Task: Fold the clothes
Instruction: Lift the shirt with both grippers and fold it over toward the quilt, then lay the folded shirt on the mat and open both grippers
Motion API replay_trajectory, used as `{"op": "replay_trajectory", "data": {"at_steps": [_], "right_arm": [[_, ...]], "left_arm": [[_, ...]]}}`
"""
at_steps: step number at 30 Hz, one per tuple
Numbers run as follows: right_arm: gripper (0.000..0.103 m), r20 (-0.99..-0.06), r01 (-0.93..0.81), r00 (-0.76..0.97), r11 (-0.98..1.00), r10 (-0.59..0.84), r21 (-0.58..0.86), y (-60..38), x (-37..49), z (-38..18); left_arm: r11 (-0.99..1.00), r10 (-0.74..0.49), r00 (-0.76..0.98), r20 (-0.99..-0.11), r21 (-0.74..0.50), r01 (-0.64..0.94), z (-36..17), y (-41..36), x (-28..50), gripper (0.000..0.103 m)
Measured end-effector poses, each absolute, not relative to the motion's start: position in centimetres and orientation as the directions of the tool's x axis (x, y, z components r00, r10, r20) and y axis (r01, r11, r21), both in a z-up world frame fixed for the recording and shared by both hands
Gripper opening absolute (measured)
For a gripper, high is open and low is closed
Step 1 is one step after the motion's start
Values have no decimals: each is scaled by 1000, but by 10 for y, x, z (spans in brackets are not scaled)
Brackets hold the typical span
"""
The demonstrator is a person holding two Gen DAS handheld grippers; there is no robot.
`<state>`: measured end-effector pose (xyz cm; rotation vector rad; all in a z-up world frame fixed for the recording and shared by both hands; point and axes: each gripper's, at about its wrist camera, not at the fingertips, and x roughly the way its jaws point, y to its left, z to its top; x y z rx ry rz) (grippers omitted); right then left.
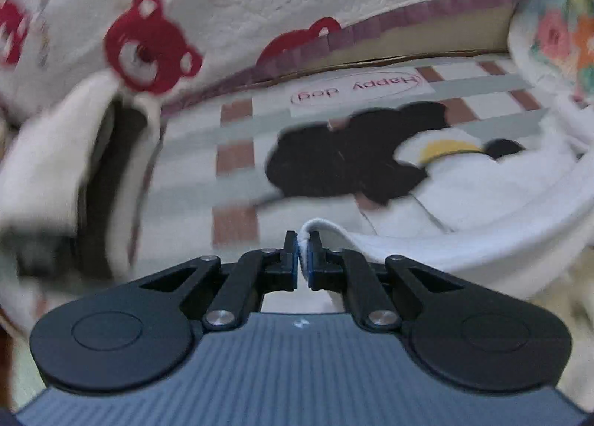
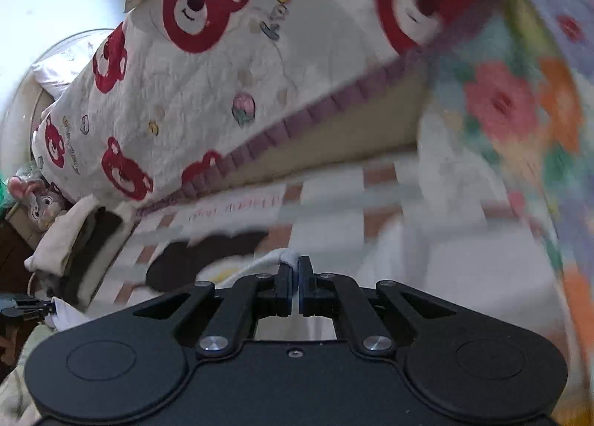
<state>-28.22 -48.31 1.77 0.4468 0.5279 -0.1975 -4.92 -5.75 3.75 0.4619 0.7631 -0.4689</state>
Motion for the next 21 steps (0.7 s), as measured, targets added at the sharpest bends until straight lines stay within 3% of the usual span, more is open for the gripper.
{"op": "replay_trajectory", "data": {"at_steps": [2, 5, 8, 10, 12, 14, 21], "right_arm": [[3, -483, 272, 869, 919, -107, 285, -502, -239, 42], [3, -378, 268, 904, 953, -198, 143, -524, -181, 84], [3, -304, 332, 913, 927, -271, 172, -555, -143, 103], [12, -279, 378, 908, 898, -312, 227, -572, -121, 103], [33, -269, 403, 904, 873, -332, 276, -584, -103, 88], [34, -276, 389, 909, 875, -313, 289, -583, -97, 68], [36, -504, 349, 848, 888, -163, 300, -543, -147, -37]], "left_arm": [[799, -221, 734, -642, 312, 514, 68, -96, -6, 4], [846, -222, 882, -415, 368, 386, 109, -140, 54, 7], [895, -173, 920, -351, 334, 295, 108, -173, 98, 34], [923, -135, 937, -323, 303, 237, 104, -194, 125, 58], [925, -125, 917, -379, 288, 246, 81, -208, 137, 66], [922, -131, 882, -452, 272, 276, 54, -217, 142, 66], [868, -261, 619, -741, 101, 486, -48, -182, 52, 66]]}}
